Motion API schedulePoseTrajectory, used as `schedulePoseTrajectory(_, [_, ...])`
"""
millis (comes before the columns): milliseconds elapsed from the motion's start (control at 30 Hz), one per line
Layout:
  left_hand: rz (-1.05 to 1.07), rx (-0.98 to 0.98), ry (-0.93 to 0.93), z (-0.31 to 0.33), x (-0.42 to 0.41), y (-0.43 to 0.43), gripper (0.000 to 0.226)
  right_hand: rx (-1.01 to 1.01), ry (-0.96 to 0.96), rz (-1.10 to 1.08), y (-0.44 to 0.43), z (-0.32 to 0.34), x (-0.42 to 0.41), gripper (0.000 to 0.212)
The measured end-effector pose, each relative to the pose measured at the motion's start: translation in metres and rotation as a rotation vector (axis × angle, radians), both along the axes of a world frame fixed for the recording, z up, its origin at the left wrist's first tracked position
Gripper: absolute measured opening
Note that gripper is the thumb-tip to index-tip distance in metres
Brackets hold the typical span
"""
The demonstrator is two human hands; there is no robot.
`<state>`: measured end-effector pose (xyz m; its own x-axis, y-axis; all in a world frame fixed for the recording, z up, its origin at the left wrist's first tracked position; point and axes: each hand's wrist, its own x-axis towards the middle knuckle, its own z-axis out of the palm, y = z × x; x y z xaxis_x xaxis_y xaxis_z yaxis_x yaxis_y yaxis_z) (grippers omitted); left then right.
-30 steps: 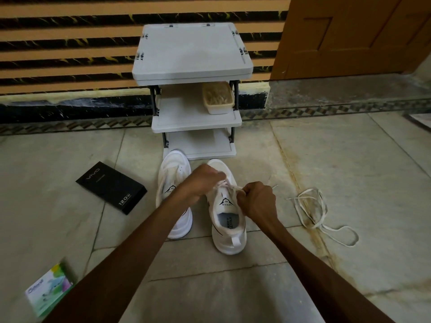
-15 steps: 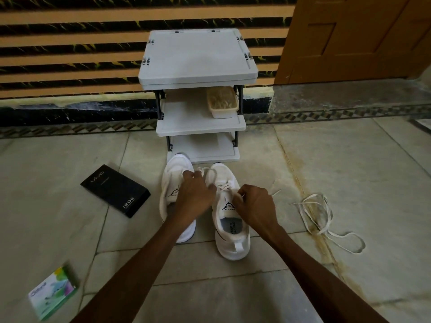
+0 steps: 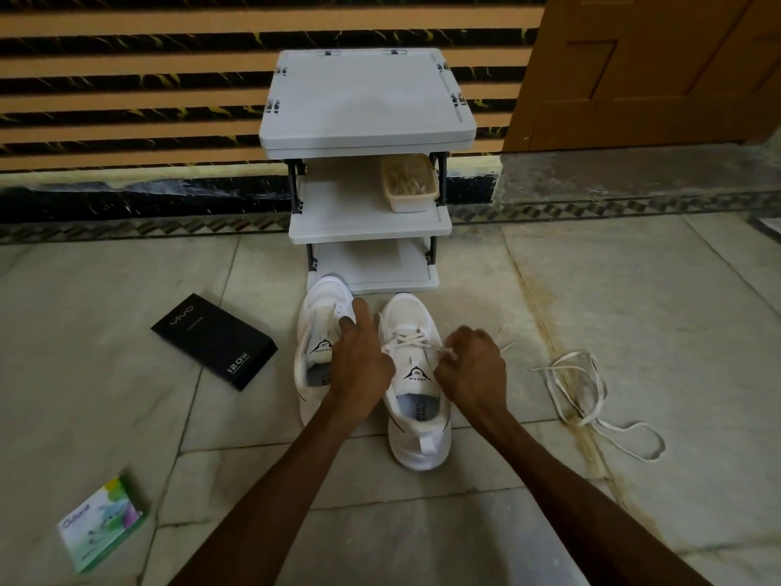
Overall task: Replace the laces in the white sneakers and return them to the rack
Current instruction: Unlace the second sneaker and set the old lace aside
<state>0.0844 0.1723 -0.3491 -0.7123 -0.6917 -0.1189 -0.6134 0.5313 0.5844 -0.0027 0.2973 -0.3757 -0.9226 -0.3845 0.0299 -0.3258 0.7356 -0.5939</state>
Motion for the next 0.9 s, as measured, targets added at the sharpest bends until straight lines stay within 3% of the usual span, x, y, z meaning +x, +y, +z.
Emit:
schedulePoseTrajectory(67, [0.001, -0.033, 0.081, -0.002, 0.000, 0.002, 0.054, 0.154, 0.167, 0.220, -0.009, 0.001, 0.000, 0.050])
schedulePoseTrajectory(133, [0.002, -0.061, 0.105, -0.002, 0.000, 0.002, 0.042, 0.269, 0.268, 0.395, -0.015, -0.002, 0.000, 0.067])
schedulePoseTrajectory(233, [-0.001, -0.065, 0.099, 0.001, -0.001, 0.003, 0.036, 0.296, 0.299, 0.445, -0.019, -0.007, 0.002, 0.067])
schedulePoseTrajectory(367, [-0.011, -0.064, 0.091, 0.001, -0.001, 0.001, 0.038, 0.244, 0.265, 0.468, -0.027, -0.011, 0.001, 0.051])
schedulePoseTrajectory(467, [-0.024, -0.057, 0.060, 0.000, -0.001, -0.003, 0.040, -0.173, -0.077, 0.100, -0.031, -0.015, -0.009, 0.020])
schedulePoseTrajectory(567, [-0.041, -0.055, 0.035, -0.001, -0.002, -0.006, 0.042, -0.730, -0.719, -0.384, -0.026, -0.017, -0.018, 0.027])
schedulePoseTrajectory(633, [-0.041, -0.052, 0.030, -0.002, -0.003, -0.007, 0.040, -0.693, -0.799, -0.403, -0.027, -0.017, -0.021, 0.029])
schedulePoseTrajectory(700, [-0.050, -0.054, 0.032, -0.002, -0.004, -0.007, 0.037, -0.356, -0.580, -0.239, -0.030, -0.009, -0.019, 0.049])
schedulePoseTrajectory(767, [-0.058, -0.067, 0.031, -0.003, -0.005, -0.006, 0.037, 0.045, -0.166, -0.023, -0.030, 0.000, -0.017, 0.062])
schedulePoseTrajectory(833, [-0.060, -0.067, 0.028, -0.003, -0.006, -0.006, 0.036, 0.214, 0.212, 0.165, -0.031, 0.011, -0.012, 0.065])
schedulePoseTrajectory(900, [-0.056, -0.062, 0.022, -0.002, -0.007, -0.006, 0.037, 0.276, 0.327, 0.307, -0.034, 0.009, -0.009, 0.055])
